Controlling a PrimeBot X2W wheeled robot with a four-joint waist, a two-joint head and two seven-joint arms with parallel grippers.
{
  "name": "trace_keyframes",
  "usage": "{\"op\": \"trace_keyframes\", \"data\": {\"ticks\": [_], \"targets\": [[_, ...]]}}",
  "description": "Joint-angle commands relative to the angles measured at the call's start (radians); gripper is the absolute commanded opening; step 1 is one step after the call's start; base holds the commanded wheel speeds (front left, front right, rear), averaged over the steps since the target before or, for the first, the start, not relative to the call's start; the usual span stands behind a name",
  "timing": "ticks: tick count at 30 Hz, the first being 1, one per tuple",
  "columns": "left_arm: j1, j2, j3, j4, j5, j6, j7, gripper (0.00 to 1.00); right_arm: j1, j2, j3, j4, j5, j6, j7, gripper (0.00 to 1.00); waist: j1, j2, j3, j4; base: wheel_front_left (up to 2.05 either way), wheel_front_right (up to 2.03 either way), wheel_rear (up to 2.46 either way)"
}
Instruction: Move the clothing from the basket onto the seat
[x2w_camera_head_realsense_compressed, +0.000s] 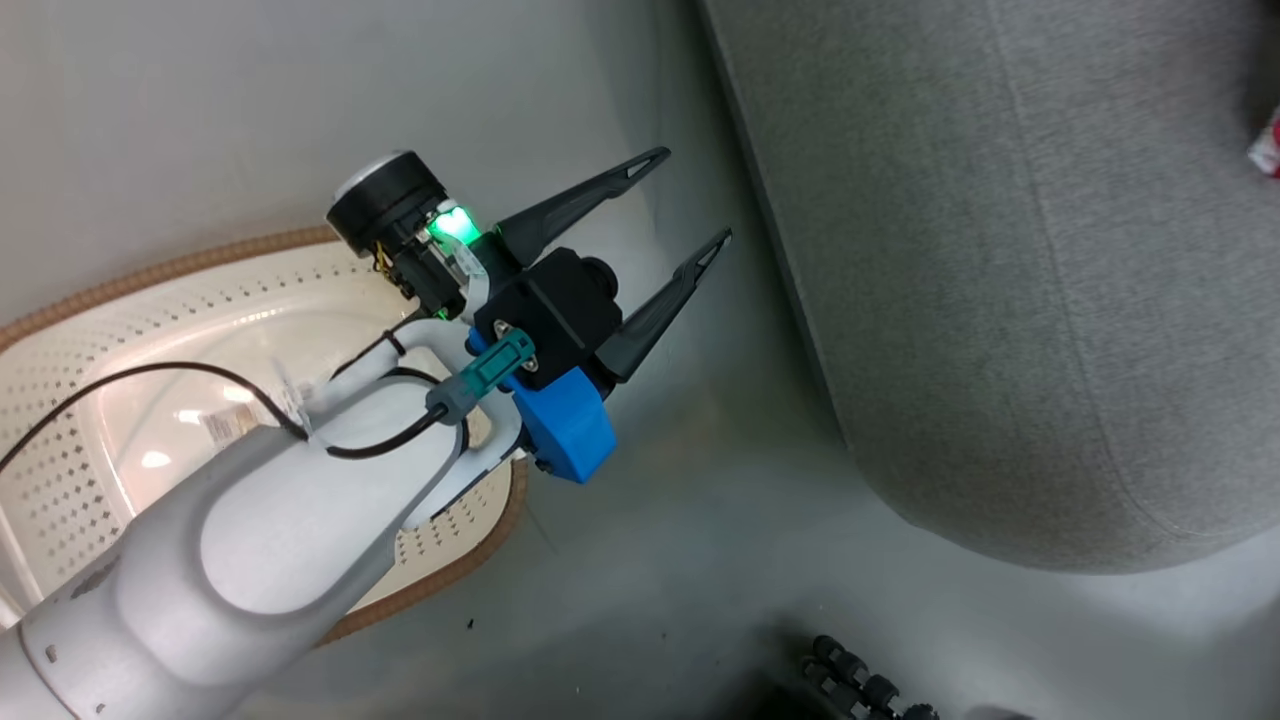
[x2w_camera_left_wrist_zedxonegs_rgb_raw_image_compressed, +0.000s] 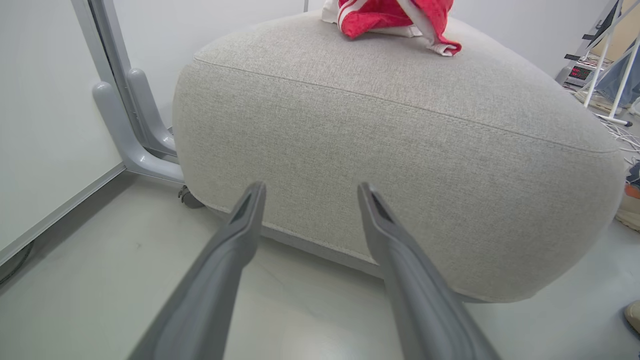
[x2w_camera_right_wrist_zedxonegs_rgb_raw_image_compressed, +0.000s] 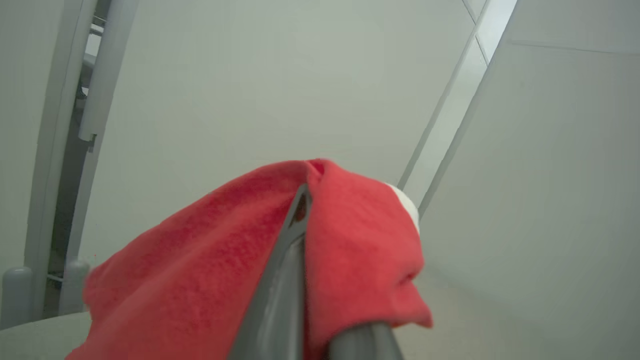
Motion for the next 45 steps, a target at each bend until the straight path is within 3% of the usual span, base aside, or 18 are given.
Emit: {"op": "trace_keyframes", "data": {"ticks": [1, 13, 18, 19, 20, 21, 29, 37, 45], "targets": [[-0.016, 0.011, 0.006, -0.015, 0.007, 0.003, 0.006, 1.00, 0.004, 0.003, -0.009, 0.025, -0.014, -0.001, 0.000, 0.00, -0.0002, 0.0000, 0.040, 0.015, 0.00, 0.00, 0.00], [-0.019, 0.057, 0.008, -0.084, 0.015, 0.026, 0.037, 1.00, 0.091, 0.132, -0.063, 0.131, -0.134, -0.001, 0.000, 0.00, -0.0002, 0.0000, 0.092, 0.015, 0.00, 0.00, 0.00], [-0.024, 0.065, 0.008, -0.094, 0.010, 0.030, 0.044, 1.00, 0.075, 0.127, -0.064, 0.185, -0.152, -0.001, 0.000, 0.00, -0.0002, 0.0000, 0.094, 0.015, 0.00, 0.00, 0.00], [-0.025, 0.067, 0.008, -0.094, 0.010, 0.031, 0.044, 1.00, 0.069, 0.126, -0.066, 0.192, -0.152, -0.001, 0.000, 0.33, -0.0002, 0.0000, 0.094, 0.014, 0.00, 0.00, 0.00], [-0.026, 0.068, 0.008, -0.094, 0.008, 0.031, 0.044, 1.00, 0.068, 0.128, -0.071, 0.203, -0.152, -0.001, 0.000, 0.55, -0.0002, 0.0000, 0.093, 0.013, 0.00, 0.00, 0.00], [-0.026, 0.068, 0.008, -0.092, 0.007, 0.032, 0.043, 1.00, 0.065, 0.130, -0.072, 0.208, -0.151, -0.001, 0.000, 1.00, -0.0002, 0.0000, 0.091, 0.012, 0.00, 0.00, 0.00], [-0.002, 0.046, 0.004, -0.065, -0.005, 0.039, 0.007, 1.00, 0.121, 0.156, -0.113, 0.206, -0.163, -0.001, 0.000, 1.00, -0.0002, 0.0000, 0.028, 0.013, 0.00, 0.00, 0.00], [0.055, 0.006, 0.007, 0.001, -0.041, 0.053, -0.072, 1.00, 0.243, 0.177, -0.165, 0.166, -0.158, -0.001, 0.000, 1.00, -0.0002, 0.0000, -0.115, 0.017, 0.00, 0.00, 0.00], [0.142, -0.032, 0.053, 0.088, -0.112, 0.086, -0.164, 1.00, 0.398, 0.175, -0.045, -0.003, -0.122, -0.001, 0.000, 1.00, -0.0002, 0.0000, -0.281, 0.040, 0.00, 0.00, 0.00]]}}
